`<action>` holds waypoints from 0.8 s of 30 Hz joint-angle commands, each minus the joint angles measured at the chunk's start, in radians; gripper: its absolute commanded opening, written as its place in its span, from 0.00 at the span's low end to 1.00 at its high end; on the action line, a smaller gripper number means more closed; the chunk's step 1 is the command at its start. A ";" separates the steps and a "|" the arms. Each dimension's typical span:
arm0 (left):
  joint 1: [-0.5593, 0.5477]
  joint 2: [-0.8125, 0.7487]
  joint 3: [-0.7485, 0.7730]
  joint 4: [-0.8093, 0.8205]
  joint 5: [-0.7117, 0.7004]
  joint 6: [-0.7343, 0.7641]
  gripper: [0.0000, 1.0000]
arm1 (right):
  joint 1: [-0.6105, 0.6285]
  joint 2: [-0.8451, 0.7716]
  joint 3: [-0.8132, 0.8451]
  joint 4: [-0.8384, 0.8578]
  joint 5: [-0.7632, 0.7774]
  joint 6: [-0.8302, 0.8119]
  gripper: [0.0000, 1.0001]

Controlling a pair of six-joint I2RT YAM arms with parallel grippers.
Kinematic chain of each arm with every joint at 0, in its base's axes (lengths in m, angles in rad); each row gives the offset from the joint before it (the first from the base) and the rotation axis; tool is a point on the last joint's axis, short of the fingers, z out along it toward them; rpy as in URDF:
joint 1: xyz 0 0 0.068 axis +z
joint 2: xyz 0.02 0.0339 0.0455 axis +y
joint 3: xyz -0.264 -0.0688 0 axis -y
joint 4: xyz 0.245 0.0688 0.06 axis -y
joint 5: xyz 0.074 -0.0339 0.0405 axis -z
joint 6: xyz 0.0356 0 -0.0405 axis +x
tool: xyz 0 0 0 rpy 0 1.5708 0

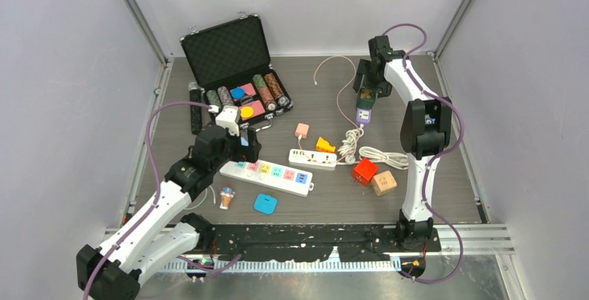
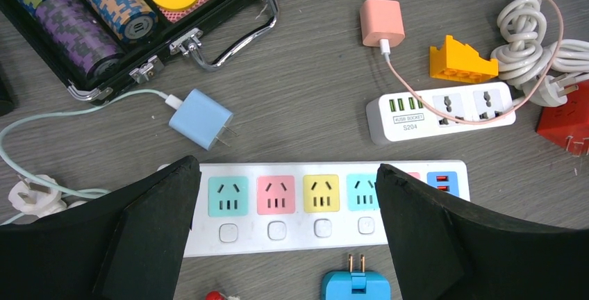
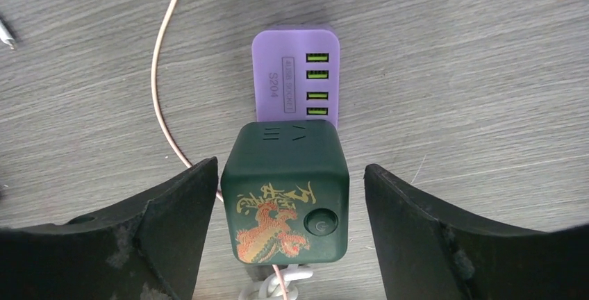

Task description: Insert the plug

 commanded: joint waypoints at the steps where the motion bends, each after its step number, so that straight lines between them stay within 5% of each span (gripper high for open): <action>1: 0.005 0.001 -0.001 0.045 -0.002 0.007 0.96 | 0.009 0.014 0.029 -0.020 -0.013 -0.028 0.76; 6: 0.005 0.007 -0.007 0.048 -0.002 0.009 0.96 | 0.013 0.048 0.042 -0.074 0.003 -0.045 0.51; 11: 0.005 0.014 -0.007 0.048 -0.008 0.013 0.96 | 0.027 0.080 0.040 -0.121 0.059 -0.072 0.09; 24: 0.005 0.030 0.000 0.054 -0.006 0.022 0.96 | 0.052 0.095 -0.100 -0.138 0.149 -0.052 0.05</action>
